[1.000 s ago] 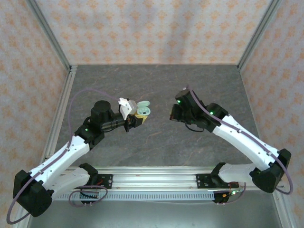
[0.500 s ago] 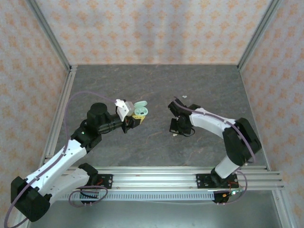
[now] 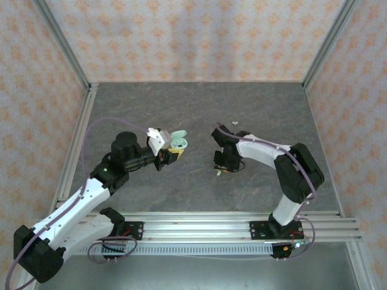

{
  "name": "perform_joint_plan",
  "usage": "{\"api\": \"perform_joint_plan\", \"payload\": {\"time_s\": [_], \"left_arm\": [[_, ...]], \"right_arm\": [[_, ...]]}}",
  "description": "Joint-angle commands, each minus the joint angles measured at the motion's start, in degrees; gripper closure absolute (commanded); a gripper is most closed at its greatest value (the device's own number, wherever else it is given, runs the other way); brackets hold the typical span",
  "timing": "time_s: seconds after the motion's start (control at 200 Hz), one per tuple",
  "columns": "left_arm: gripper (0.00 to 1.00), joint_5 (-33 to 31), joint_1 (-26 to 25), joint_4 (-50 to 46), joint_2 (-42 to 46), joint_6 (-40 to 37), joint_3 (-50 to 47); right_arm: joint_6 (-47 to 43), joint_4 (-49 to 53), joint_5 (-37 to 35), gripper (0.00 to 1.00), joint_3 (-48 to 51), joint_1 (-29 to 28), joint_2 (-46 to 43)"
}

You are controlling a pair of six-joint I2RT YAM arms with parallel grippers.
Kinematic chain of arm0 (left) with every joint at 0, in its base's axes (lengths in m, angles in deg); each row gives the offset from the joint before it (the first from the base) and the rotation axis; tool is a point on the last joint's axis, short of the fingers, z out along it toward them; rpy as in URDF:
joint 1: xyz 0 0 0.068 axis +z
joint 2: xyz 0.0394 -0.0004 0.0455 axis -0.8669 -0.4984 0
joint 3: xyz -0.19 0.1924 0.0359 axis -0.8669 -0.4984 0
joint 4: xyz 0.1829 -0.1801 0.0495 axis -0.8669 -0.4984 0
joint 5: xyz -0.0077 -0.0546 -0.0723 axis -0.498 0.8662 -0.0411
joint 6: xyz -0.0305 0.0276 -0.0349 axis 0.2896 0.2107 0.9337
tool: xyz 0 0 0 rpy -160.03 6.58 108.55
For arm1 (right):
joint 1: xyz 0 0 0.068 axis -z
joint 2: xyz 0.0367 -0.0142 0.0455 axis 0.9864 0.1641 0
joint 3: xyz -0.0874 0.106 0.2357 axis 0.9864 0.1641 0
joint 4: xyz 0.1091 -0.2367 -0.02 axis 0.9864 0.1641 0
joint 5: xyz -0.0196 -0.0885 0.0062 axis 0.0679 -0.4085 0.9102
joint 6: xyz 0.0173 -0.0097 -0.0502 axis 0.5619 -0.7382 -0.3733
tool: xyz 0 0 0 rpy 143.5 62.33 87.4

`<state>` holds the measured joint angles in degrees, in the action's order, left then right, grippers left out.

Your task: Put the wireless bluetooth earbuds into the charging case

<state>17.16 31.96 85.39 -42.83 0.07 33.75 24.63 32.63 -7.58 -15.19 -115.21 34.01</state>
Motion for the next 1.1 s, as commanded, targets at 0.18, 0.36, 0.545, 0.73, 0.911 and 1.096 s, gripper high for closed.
{"api": "perform_joint_plan", "payload": {"time_s": [0.18,0.36,0.545,0.73,0.911,1.096], "left_arm": [[0.94,-1.3,-0.3,-0.8,1.1,-1.4,0.4],[0.94,-1.5,-0.3,-1.4,1.6,-1.6,0.4],[0.94,-1.7,-0.3,-1.7,1.7,-1.5,0.3],[0.94,-1.7,-0.3,-2.2,2.3,-1.5,0.0],[0.94,-1.9,-0.3,-2.9,3.4,-1.9,-0.2],[0.94,-2.2,-0.3,-3.4,4.6,-2.0,-0.9]], "right_arm": [[-0.1,3.7,0.0,0.7,-1.7,0.3,-1.7],[3.8,-0.3,2.0,0.73,1.1,0.2,-4.4],[5.1,2.3,-2.6,0.72,-1.7,-3.0,-4.0],[4.4,6.7,-5.6,0.72,-5.8,-5.5,0.3],[4.4,7.8,-6.3,0.69,-8.7,-6.9,4.0],[3.6,9.8,-7.6,0.69,-11.0,-7.3,6.7]]}}
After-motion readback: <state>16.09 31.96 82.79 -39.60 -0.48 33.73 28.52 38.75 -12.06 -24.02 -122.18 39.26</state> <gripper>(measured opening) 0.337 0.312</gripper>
